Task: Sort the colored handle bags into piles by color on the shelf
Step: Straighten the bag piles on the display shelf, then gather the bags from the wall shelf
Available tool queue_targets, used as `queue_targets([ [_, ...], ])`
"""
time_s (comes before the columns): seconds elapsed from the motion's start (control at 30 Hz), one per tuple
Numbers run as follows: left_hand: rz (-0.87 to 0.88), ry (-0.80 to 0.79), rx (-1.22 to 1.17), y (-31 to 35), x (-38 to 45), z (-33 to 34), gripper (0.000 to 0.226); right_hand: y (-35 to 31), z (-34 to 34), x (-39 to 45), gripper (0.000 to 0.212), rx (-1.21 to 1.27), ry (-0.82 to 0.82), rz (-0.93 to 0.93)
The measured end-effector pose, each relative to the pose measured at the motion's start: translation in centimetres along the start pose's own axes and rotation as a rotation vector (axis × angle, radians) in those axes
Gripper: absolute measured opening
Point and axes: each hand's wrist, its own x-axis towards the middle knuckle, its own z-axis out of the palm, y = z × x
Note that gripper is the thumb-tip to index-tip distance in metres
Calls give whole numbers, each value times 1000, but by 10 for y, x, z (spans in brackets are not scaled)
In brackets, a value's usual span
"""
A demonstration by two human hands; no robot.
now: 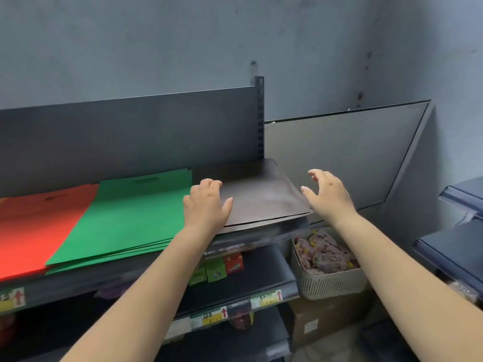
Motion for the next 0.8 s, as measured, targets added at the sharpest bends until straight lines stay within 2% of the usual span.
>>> queue_targets([
  [0.13, 165, 3, 120, 66, 2, 7, 54, 41, -45, -18, 50, -362, -58, -85],
  [0.3, 331, 8, 136, 169, 3, 30, 53, 114, -112, -40, 50, -661, -30, -24],
  [0.53, 567, -15, 49, 317, -18, 67, 54, 220, -202, -82, 49, -838, -14, 202],
  [0.8, 809, -52, -40, 449, -39, 94, 44, 298, -265, -134, 52, -888, 11, 478],
])
